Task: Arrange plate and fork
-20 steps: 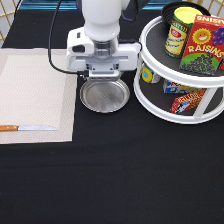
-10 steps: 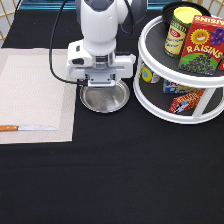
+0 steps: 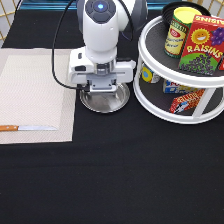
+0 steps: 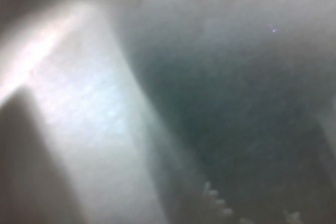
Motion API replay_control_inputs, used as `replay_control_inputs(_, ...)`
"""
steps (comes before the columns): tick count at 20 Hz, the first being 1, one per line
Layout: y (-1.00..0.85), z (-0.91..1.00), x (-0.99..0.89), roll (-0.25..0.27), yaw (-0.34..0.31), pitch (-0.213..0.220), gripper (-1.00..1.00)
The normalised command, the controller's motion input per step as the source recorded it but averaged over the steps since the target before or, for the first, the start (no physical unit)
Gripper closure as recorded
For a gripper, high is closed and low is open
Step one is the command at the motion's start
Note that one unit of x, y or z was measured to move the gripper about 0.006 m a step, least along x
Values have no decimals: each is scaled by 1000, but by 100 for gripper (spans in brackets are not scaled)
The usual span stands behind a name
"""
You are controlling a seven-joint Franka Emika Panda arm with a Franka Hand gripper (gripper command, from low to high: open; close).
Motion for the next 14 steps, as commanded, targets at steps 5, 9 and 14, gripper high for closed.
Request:
replay_control_inputs(5, -534, 13, 308, 167, 2, 135, -100)
replay_control_inputs(9, -713, 135, 384, 173, 0, 149, -100)
replay_control_inputs(14, -762, 102, 382, 109, -9, 105, -100)
